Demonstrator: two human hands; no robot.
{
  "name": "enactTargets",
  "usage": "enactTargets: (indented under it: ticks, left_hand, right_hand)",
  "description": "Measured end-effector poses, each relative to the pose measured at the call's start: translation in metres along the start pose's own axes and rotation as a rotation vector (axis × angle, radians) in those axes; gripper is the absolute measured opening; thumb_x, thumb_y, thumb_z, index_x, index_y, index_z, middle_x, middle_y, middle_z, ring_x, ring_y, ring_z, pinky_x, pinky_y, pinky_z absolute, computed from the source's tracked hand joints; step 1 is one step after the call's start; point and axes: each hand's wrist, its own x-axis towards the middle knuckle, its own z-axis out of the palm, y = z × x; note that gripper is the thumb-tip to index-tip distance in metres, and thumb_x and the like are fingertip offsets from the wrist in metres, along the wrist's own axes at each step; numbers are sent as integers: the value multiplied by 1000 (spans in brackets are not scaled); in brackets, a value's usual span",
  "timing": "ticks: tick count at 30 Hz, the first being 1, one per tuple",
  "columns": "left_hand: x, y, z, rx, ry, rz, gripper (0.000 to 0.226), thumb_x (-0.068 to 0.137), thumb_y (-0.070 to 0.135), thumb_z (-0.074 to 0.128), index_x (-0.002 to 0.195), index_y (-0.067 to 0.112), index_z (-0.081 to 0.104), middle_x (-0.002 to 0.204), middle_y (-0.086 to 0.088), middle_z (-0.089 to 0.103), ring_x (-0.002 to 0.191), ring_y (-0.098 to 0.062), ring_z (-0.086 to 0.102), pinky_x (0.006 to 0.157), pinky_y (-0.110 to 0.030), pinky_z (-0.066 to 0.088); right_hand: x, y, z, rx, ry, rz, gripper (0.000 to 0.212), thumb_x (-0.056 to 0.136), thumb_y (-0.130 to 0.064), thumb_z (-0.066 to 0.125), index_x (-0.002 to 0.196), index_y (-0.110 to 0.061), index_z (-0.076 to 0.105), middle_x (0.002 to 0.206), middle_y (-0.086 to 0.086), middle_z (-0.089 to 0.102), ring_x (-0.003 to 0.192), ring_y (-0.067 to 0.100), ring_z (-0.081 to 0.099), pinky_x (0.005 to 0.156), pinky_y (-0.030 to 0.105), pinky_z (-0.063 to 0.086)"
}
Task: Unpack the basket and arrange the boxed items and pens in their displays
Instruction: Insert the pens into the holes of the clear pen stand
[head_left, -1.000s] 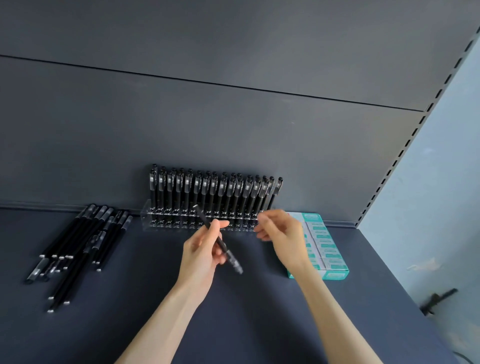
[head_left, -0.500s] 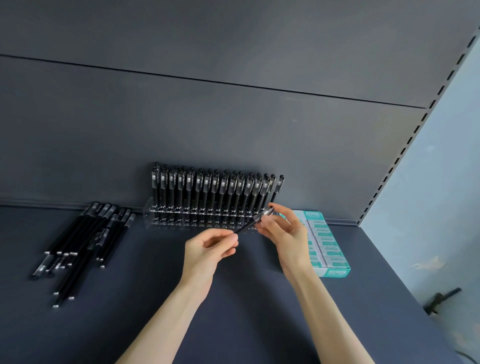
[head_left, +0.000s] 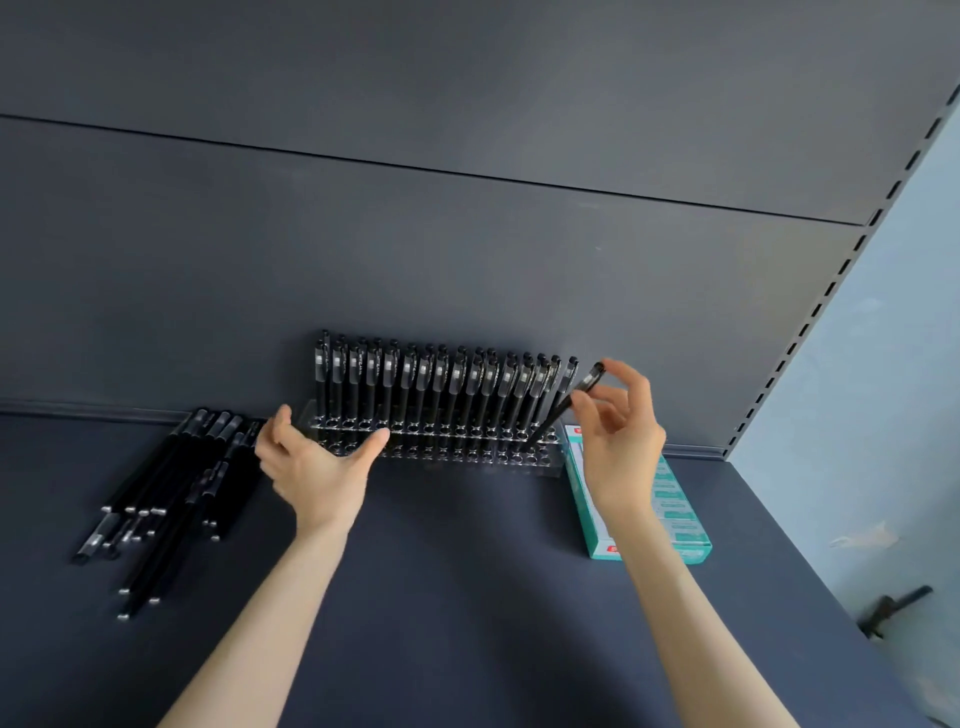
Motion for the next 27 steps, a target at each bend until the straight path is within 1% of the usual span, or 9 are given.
enactTargets:
  ticks: [2,5,7,10,13,15,19,24,27]
  left_hand:
    - [12,-7,-1,-7,-61,5,113,66,37,85,149,6,14,153,-15,13,139,-34,20,110,-54,27]
    - [22,-19,1,-90,-180,7,118,68,41,82,151,11,5,158,-10,12,145,-26,15,115,-46,23]
    - [25,-24,2,-101,-207,33,115,69,44,80,151,10,8,156,-10,21,144,-24,21,112,-41,25]
    - [27,-29,3,-99,-181,61,110,68,47,80,149,8,16,151,-9,32,139,-24,31,109,-39,31]
    - [29,-33,5,-102,-161,76,107,67,48,80,148,9,22,148,-8,37,136,-23,36,105,-36,33]
    - [30,-34,6,-106,-153,80,106,67,48,80,147,10,23,147,-7,38,135,-23,37,103,-35,34]
    - [31,-36,7,-114,-145,85,104,67,47,81,147,11,24,146,-6,40,134,-22,38,102,-34,35]
    - [30,-36,7,-116,-142,87,103,68,46,81,147,11,24,146,-5,39,134,-22,38,101,-33,35]
    - [30,-36,7,-114,-141,89,103,68,46,81,147,11,24,146,-5,39,134,-22,38,101,-33,35]
  right_hand:
    - [8,-2,1,-28,17,-49,33,88,-8,62,118,-21,54,87,-5,66,76,8,66,72,9,45]
    - [17,-5,1,-45,45,-85,33,88,-7,62,117,-19,54,87,-3,66,77,9,66,73,10,46]
    - [23,-6,0,-63,51,-104,33,88,-7,62,117,-21,54,86,-6,65,77,7,65,73,10,47]
    - [26,-4,2,-97,35,-110,33,89,-7,61,119,-20,55,86,-11,63,78,4,64,75,8,45]
    - [26,1,7,-129,-3,-99,33,89,-8,61,120,-18,55,86,-11,62,78,-4,62,77,6,44]
    - [25,4,10,-152,-29,-86,33,89,-8,61,120,-18,55,87,-9,63,78,-4,62,77,6,44]
    - [19,10,16,-256,-74,-118,32,87,-5,61,118,-14,58,93,2,64,77,15,62,75,18,48]
    - [19,12,20,-331,-89,-115,33,88,-6,61,119,-15,59,91,0,62,74,19,61,77,34,52]
    - [22,12,19,-381,-113,-128,33,87,-6,61,119,-14,59,87,0,62,74,20,61,77,37,52]
